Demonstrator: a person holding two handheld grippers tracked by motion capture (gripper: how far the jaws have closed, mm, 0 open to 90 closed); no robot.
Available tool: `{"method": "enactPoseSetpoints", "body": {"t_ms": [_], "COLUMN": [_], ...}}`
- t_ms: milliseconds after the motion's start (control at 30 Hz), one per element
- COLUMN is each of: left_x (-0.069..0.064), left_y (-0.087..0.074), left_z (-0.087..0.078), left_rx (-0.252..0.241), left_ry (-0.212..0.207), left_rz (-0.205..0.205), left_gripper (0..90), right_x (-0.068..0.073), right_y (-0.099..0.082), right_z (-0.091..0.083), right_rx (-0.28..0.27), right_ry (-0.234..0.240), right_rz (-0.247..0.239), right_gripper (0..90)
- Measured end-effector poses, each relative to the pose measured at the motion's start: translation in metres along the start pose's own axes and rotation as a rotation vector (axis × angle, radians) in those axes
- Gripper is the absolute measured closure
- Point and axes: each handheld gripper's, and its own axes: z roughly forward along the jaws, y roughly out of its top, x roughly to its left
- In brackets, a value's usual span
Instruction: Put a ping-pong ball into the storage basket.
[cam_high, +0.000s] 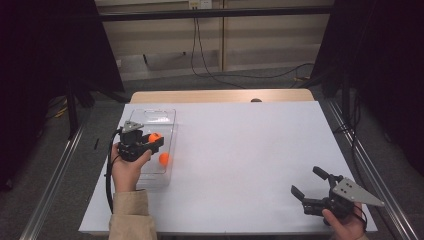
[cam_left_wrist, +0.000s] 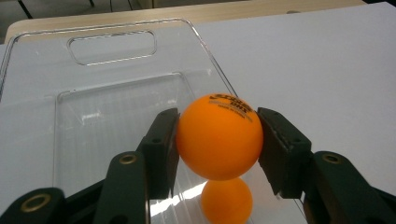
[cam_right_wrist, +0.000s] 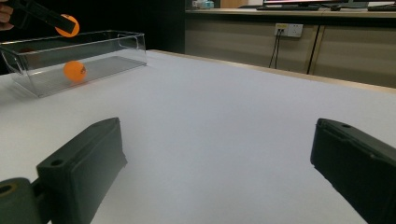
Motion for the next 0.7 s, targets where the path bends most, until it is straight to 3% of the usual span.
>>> {"method": "enactPoseSetpoints", "body": {"t_ms": [567, 700], "left_x": [0.0030, 0.0050], "left_y": [-0.0018, -0.0037], "left_z": [0.0013, 0.0024], "left_rx": [0.012, 0.010], "left_ry": [0.019, 0.026], "left_rz": [0.015, 0.001], "left_gripper": [50.9, 51.0], "right_x": [0.0000, 0.0001], "right_y": [0.0000, 0.0001], "right_z": [-0.0002, -0.0002], "right_rx": [0.001, 0.001], "right_ry": [0.000, -0.001], "right_rz": [0.000, 0.002], "right_gripper": [2.7, 2.7]}}
